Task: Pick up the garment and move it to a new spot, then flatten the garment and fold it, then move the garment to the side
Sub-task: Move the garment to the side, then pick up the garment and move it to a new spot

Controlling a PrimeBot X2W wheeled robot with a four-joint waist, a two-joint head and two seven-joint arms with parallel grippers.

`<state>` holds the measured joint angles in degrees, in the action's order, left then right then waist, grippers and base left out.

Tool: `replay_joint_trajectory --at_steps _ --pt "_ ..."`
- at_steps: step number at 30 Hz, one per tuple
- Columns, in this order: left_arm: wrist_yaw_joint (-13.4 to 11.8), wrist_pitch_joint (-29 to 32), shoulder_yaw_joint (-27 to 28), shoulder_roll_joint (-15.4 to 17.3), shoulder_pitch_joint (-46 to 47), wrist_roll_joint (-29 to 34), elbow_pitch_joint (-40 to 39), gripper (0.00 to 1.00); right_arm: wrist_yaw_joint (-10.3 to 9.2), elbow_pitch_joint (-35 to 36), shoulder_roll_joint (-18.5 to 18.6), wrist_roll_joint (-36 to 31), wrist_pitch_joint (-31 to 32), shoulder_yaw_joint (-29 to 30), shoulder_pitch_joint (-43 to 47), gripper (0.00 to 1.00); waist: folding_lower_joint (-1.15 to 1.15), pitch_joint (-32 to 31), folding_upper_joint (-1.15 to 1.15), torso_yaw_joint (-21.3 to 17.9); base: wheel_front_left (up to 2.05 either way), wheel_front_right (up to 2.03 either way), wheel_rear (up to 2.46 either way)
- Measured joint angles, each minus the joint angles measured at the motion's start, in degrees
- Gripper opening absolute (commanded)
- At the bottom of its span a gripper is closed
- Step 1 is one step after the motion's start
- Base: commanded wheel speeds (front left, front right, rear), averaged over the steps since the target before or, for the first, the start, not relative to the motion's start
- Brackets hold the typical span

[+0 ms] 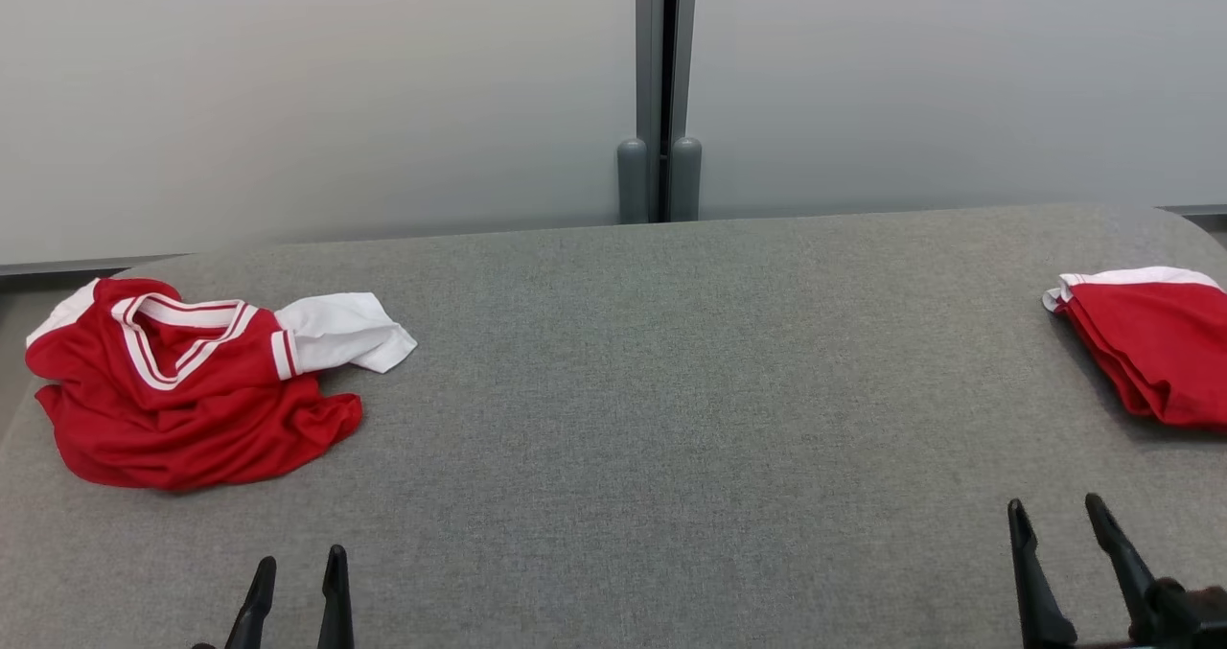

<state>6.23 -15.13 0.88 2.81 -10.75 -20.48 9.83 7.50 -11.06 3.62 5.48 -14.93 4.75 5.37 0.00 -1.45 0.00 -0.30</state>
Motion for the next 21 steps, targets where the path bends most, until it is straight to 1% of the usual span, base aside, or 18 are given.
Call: replay_joint_trajectory --at_steps 5,8,16,21 --pt "0.0 -0.01 -0.7 -0.01 -0.81 -0.08 0.25 1.0 0.0 2.9 -0.73 0.09 -0.05 -0.65 5.13 1.0 0.0 -1.28 0.0 0.25 0.0 0.0 0.0" --pt "0.09 0.0 -1.3 -0.02 -0.82 -0.21 0.47 1.0 0.0 3.47 -0.82 1.1 -0.05 -1.24 5.75 1.0 0.0 -1.36 0.0 0.28 0.0 0.0 0.0" --pt "0.25 0.0 -1.93 -0.02 -0.51 -0.16 0.65 1.0 0.0 4.07 -0.82 1.14 -0.05 -1.77 5.82 1.0 0.0 -0.8 0.0 0.63 0.0 0.0 0.0" --pt "0.27 0.0 -2.2 -0.02 0.11 -0.01 0.71 1.0 0.0 4.39 -0.81 0.99 -0.05 -1.75 5.81 1.0 0.0 -0.77 0.0 2.79 0.0 0.0 0.0"
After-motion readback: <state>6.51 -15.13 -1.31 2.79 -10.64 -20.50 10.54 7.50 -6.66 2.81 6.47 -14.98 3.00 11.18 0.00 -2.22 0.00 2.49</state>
